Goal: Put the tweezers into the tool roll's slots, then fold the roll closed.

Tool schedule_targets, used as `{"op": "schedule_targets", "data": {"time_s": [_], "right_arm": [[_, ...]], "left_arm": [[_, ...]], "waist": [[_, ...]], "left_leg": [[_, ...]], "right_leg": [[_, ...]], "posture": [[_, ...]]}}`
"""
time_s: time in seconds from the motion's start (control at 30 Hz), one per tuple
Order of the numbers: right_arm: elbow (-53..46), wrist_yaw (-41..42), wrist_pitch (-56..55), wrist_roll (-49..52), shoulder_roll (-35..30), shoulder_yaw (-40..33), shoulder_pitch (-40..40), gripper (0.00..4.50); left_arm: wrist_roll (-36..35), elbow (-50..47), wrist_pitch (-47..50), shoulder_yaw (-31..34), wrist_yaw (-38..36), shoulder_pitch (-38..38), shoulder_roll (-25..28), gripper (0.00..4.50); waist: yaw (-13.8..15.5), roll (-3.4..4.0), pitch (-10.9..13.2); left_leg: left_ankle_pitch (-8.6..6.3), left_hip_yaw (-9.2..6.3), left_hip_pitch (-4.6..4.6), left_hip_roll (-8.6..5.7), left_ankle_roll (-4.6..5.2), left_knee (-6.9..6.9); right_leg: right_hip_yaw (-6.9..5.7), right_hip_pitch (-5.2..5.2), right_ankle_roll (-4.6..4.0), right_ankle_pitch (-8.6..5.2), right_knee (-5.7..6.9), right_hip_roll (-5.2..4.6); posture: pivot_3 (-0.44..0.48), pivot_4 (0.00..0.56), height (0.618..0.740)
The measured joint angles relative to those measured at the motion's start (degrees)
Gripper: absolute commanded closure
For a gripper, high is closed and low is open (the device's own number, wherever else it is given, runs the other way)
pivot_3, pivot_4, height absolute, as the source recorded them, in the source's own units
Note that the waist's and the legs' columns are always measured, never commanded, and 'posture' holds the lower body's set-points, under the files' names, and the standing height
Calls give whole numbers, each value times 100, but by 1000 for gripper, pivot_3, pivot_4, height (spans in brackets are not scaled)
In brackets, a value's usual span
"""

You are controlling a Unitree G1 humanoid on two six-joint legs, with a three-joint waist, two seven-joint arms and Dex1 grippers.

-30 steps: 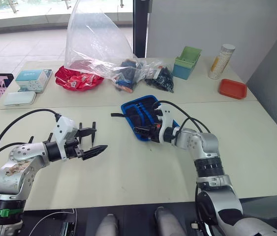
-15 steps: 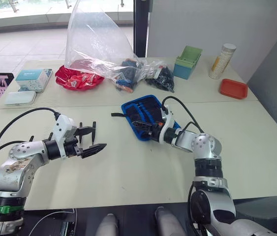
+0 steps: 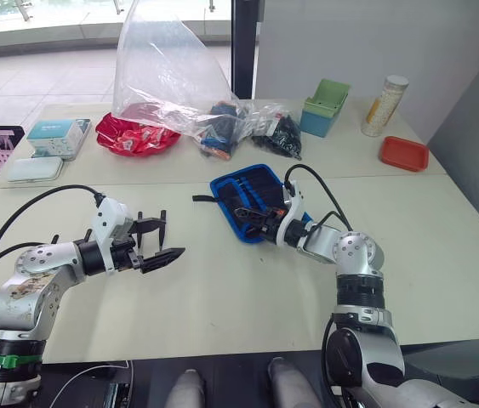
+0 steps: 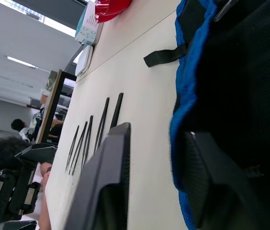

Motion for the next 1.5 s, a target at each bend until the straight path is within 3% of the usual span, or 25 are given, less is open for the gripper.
{"op": "schedule_targets", "data": {"time_s": [0.03,0.07,0.2,0.4,0.53,0.73,0.93,1.13,1.27,1.5], "right_arm": [[0,-4,-3,-12,-23,75,0,4417],[-1,-5,-4,-32,-37,150,0,4463],[-133,48,-2,-145,-221,584,3,4463],[-1004,554,-35,-495,-1033,1778,192,4463],[-1840,1068,-34,-691,-1919,2688,359,4463],[-3146,1802,35,-750,-3274,3326,444,4463],[-4215,2799,-854,-1255,-4801,3976,849,4463],[-4419,3026,-1296,-1586,-5036,4016,1197,4463],[-4481,3035,-1329,-1685,-5041,4007,1316,4463],[-4793,3089,-1356,-1786,-5329,3913,1686,4463]], "left_arm": [[-3,0,0,0,-2,0,0,0],[-5,1,0,0,-4,0,0,0],[-29,11,1,6,-6,-24,-50,0],[-149,180,73,29,-48,-160,-102,0],[-125,275,114,3,-125,-366,-23,0],[60,546,44,-387,-344,-896,-20,0],[156,729,48,-916,-863,-1670,-29,0],[844,1092,-782,-1753,-1512,-1929,-86,0],[1150,1513,-1210,-2122,-1745,-2029,-379,0],[1659,2438,-1907,-2433,-1833,-2866,-1028,0]], "waist": [[1,0,0],[2,0,0],[10,0,0],[22,0,0],[25,0,0],[64,-3,1],[165,-5,2],[192,-7,3],[219,-9,4],[304,-9,4]], "left_leg": [[0,0,0,0,0,0],[0,0,-1,0,0,0],[0,0,-2,-1,0,0],[0,-1,-7,-1,0,0],[0,-1,-10,-3,0,1],[0,-3,-15,-3,0,3],[0,-3,-23,-6,0,8],[0,-2,-24,-7,0,11],[0,-3,-28,-8,0,18],[0,-3,-31,-12,0,25]], "right_leg": [[0,0,0,0,0,0],[0,0,0,0,0,0],[0,0,0,0,-1,-1],[-1,-1,2,-1,-5,-2],[-2,-4,3,-2,-6,-3],[-7,-3,6,-3,-11,-3],[-8,-4,12,-6,-22,-7],[-7,-3,11,-5,-17,-7],[-8,-3,13,-4,-17,-8],[-8,-2,16,-2,-20,-9]], "posture": [[0,150,740],[0,150,740],[0,150,740],[0,150,740],[0,150,740],[0,150,740],[0,150,740],[0,150,740],[0,150,740],[0,150,740]]}}
